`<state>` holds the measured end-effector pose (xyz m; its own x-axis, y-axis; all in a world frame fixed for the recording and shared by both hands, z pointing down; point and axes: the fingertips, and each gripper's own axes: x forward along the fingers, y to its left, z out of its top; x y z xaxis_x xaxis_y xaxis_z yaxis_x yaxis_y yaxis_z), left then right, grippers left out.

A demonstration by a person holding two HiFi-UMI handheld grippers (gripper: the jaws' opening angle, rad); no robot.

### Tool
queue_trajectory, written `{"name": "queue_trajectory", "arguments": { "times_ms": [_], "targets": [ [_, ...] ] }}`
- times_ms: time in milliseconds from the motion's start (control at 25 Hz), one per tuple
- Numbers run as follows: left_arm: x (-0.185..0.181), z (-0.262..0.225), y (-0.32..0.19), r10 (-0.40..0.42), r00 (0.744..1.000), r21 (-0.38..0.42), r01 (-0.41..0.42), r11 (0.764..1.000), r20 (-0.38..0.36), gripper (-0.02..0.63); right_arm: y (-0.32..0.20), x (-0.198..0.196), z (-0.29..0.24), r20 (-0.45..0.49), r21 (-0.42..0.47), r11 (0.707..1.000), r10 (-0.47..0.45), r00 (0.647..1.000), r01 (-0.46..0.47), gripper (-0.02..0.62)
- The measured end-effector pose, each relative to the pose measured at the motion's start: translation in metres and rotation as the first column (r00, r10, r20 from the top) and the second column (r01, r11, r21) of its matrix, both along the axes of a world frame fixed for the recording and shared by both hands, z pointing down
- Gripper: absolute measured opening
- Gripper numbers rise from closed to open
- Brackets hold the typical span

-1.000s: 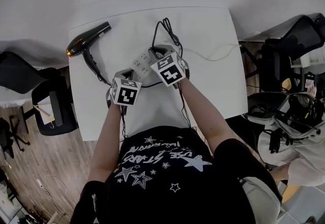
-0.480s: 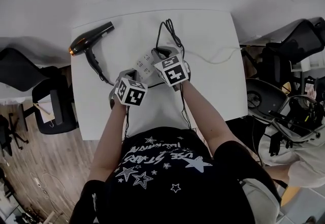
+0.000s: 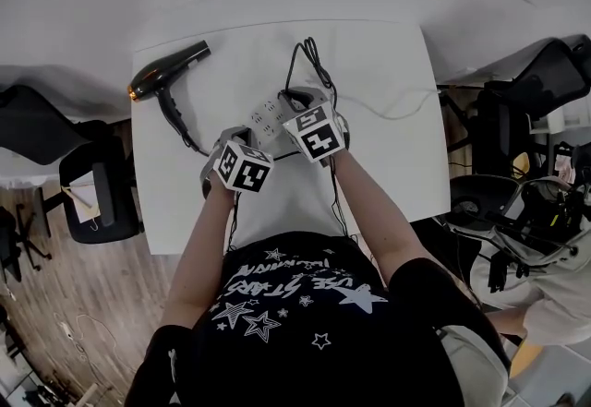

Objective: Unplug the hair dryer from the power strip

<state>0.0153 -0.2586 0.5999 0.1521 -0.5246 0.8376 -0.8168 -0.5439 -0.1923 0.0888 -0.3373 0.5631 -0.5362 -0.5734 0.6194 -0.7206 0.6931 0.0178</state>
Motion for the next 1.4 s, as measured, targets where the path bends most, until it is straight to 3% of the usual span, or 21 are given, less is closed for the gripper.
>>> {"name": "queue_trajectory", "arguments": {
  "times_ms": [80,240,480,760,960,1080,1160,1240,1400],
  "targets": [
    [0.000,0.000,-0.001,0.003,1.000,-0.003,-0.003,1.000,0.001,0.008,0.001,-0.002,-0.001,-0.061,0.032,0.999,-0.030,0.998,0.032,0.049],
    [-0.001,0.002,-0.003,-0.008,1.000,-0.014,0.008,1.000,-0.002,0.008,-0.002,-0.002,0.002,-0.024,0.000,1.000,-0.031,0.999,0.031,0.049],
    [-0.001,0.003,-0.002,0.003,1.000,-0.022,-0.003,1.000,-0.002,0.008,0.001,-0.006,0.000,-0.115,0.047,0.994,-0.091,0.989,0.097,0.049],
    [0.000,0.003,-0.001,0.012,1.000,-0.021,-0.012,1.000,-0.002,0.008,-0.003,0.004,0.003,0.031,-0.035,0.999,0.022,0.999,-0.021,0.049],
    [0.000,0.003,-0.001,0.019,1.000,-0.033,-0.019,0.999,-0.004,0.008,0.005,-0.005,0.000,-0.180,0.092,0.993,-0.052,0.982,0.070,0.048],
    [0.000,0.004,0.000,0.016,1.000,-0.035,-0.016,0.999,0.015,0.008,0.003,-0.004,0.003,-0.123,0.049,0.995,-0.079,0.989,0.086,0.049],
    [0.000,0.005,-0.001,0.014,1.000,-0.031,-0.013,0.999,0.020,0.008,0.001,0.001,0.005,-0.045,-0.004,0.999,-0.046,0.998,0.045,0.049],
    [0.000,0.004,-0.001,0.010,1.000,-0.032,-0.010,0.999,0.014,0.008,0.000,0.003,0.004,-0.024,-0.013,1.000,-0.008,1.000,0.008,0.049],
    [0.001,0.004,-0.001,0.016,1.000,-0.034,-0.015,0.999,0.013,0.008,0.004,-0.004,0.000,-0.165,0.091,0.994,-0.042,0.985,0.057,0.049]
  ]
}}
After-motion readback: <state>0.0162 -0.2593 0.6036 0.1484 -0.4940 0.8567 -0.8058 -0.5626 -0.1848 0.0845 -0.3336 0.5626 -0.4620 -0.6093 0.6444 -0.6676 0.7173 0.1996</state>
